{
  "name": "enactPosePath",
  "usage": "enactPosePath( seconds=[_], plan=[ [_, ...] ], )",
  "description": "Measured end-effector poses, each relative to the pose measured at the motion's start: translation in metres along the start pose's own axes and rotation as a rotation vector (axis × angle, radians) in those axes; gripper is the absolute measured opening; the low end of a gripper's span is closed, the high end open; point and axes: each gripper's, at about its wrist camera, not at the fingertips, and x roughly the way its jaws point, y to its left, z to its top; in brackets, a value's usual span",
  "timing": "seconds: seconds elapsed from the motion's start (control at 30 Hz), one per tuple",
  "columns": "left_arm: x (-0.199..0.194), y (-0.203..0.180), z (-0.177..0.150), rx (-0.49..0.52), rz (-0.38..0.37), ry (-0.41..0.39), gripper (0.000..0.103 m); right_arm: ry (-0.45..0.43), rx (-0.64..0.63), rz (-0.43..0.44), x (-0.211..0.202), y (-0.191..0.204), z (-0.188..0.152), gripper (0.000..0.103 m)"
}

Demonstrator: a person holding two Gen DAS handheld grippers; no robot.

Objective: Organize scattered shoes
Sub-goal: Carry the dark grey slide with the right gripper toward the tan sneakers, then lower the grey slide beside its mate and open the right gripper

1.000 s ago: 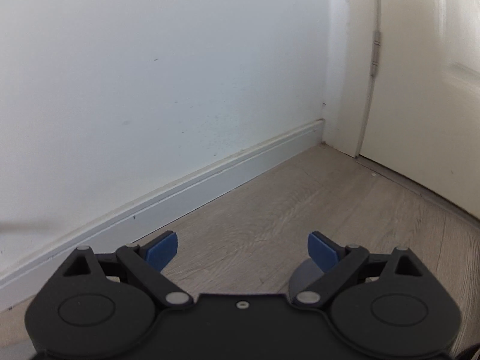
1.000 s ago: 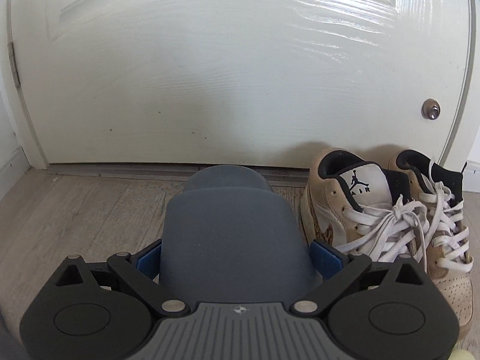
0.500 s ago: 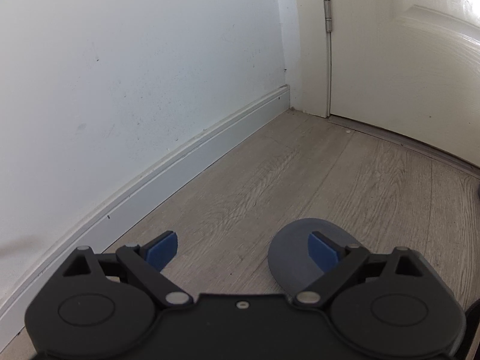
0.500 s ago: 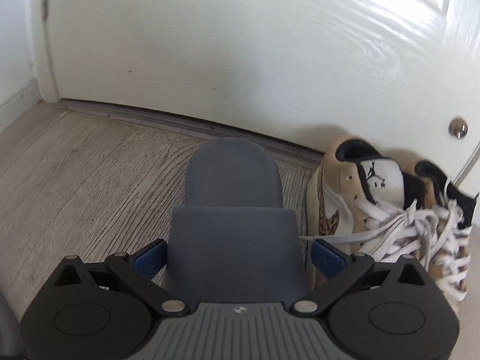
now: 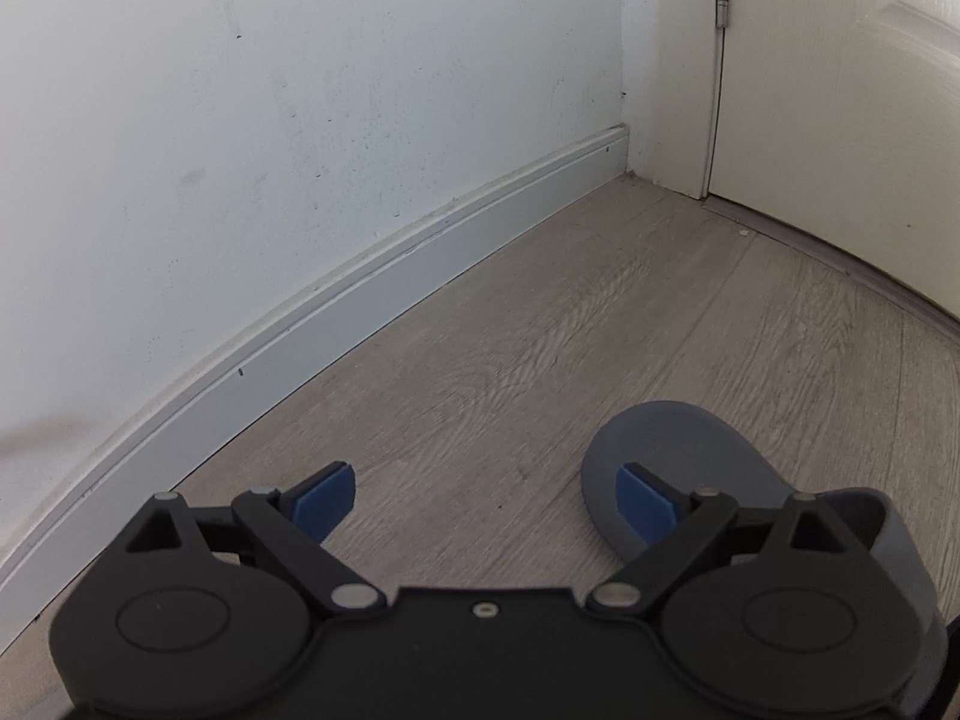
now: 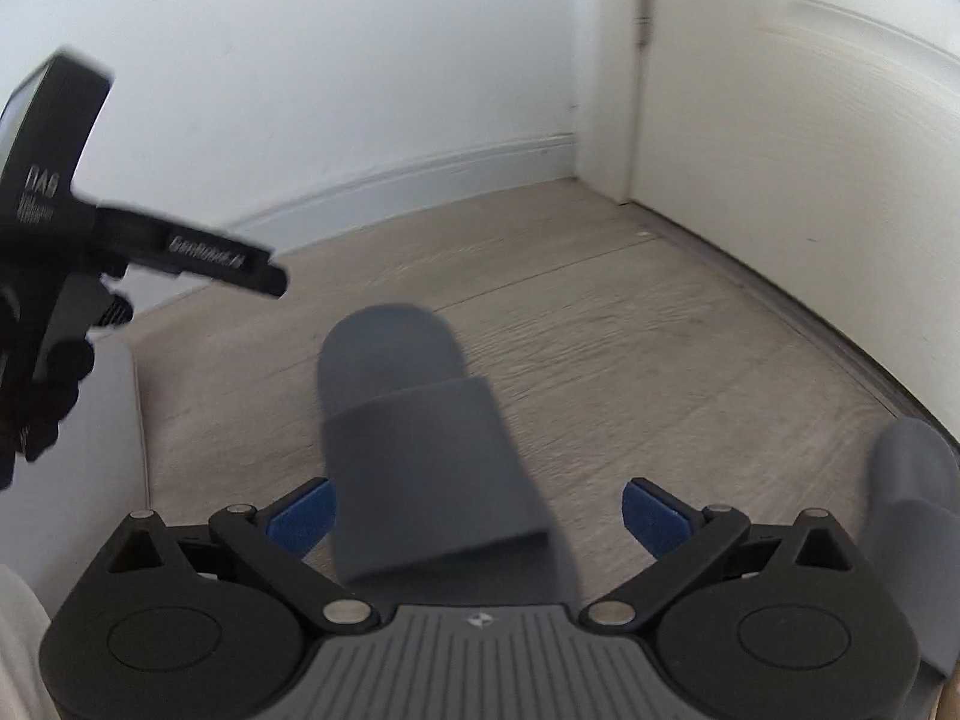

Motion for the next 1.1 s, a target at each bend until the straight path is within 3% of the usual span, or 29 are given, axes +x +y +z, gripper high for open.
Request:
enactPosePath(
  seconds=[0.07,0.27,0.4,0.47,0.63,0.77,0.97,1.1],
  plan=[
    [0.0,0.005,0.001,-0.019,-0.01,0.002,0.094,0.026,-0.086,-0.015,0.014,0.014,0.007,0.101],
    [0.006,0.024,0.003,-0.12,-0.074,0.038,0.094,0.146,-0.233,0.046,0.042,0.022,0.027,0.103],
    [0.008,0.03,0.003,-0.147,-0.068,0.04,0.094,0.208,-0.231,0.04,0.065,0.022,0.037,0.102],
    [0.007,0.032,0.002,-0.15,-0.055,0.038,0.094,0.189,-0.203,0.035,0.073,0.02,0.041,0.101],
    [0.006,0.035,0.002,-0.154,-0.063,0.044,0.094,0.161,-0.068,-0.056,0.082,0.004,0.046,0.1],
    [0.009,0.043,0.003,-0.212,-0.14,0.065,0.095,0.166,0.095,-0.184,0.09,-0.03,0.051,0.1],
    [0.008,0.041,0.003,-0.202,-0.105,0.054,0.094,0.168,0.416,-0.435,0.094,-0.108,0.05,0.1],
    [0.005,0.035,0.003,-0.155,-0.09,0.031,0.095,0.166,0.562,-0.533,0.086,-0.134,0.039,0.1]
  ],
)
